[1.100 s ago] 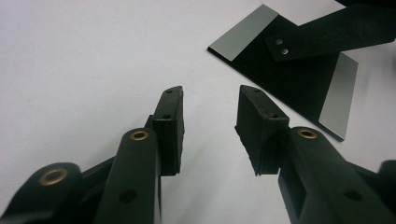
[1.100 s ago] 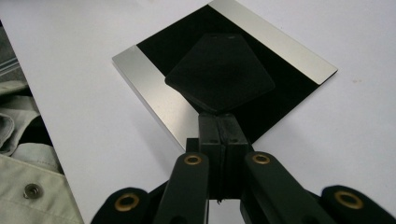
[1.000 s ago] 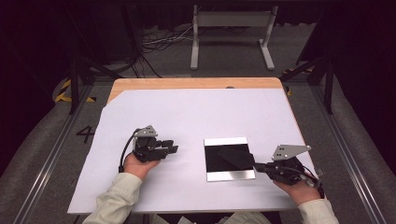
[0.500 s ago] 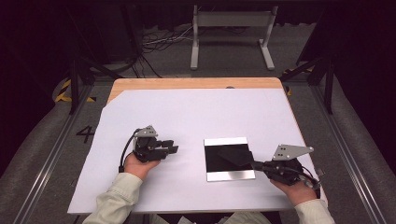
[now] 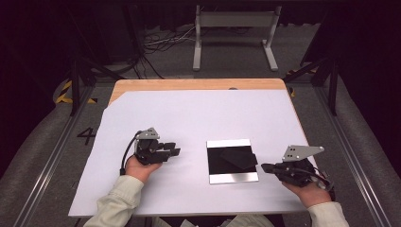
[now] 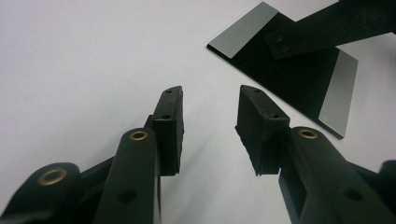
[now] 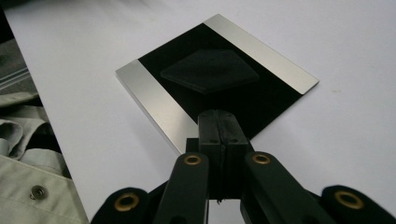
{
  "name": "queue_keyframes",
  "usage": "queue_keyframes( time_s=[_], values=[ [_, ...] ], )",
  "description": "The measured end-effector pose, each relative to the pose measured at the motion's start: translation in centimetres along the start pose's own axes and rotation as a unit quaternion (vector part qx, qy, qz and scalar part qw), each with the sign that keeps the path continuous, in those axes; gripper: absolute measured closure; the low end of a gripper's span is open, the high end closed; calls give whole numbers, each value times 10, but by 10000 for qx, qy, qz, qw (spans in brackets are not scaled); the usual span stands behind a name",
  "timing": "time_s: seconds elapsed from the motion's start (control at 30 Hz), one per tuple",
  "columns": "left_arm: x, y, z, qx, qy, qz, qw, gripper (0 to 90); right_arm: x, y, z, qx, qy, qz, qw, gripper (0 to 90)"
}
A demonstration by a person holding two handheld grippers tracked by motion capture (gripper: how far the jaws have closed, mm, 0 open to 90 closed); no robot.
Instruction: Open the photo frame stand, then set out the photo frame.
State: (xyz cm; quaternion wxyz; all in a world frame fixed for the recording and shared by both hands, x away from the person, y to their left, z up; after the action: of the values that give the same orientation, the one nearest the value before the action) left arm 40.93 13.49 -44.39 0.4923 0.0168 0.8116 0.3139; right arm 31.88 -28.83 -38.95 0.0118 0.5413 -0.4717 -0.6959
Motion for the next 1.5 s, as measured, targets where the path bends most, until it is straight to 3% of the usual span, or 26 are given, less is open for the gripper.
queue_keyframes(
  time_s=[0.43,0.57,0.67,0.7,1.13,1.5],
  values=[
    [0,0,-1,-31,-38,1,10000,616,-1,12,-11,204,-343,-19,9992,859],
    [-1,4,-4,-92,-190,-144,9997,618,-2,12,-14,214,-526,-3,9984,826],
    [0,4,-5,-171,-253,-159,9994,613,-2,12,-17,197,-686,-5,9975,807],
    [1,3,-2,-270,-340,-122,9990,607,-2,11,-20,210,-877,16,9959,799],
    [6,-2,2,-391,-417,-122,9983,589,-11,6,-32,126,-1359,183,9905,753],
    [8,-8,1,-395,-485,-56,9980,585,-18,0,-41,74,-1528,385,9875,729]
  ],
)
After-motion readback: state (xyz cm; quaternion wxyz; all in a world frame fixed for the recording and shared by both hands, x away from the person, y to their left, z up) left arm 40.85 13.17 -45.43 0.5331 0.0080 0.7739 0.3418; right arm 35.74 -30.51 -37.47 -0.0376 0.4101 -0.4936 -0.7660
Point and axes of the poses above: each handheld gripper's, and its own axes: y roughly backward along the jaws, x roughly out of its underside, z roughly to its left, the point moved 2 cm from there along -y, roughly forward along the jaws, and after that the axes turned 4 degrees about x, right-handed, at the moved point
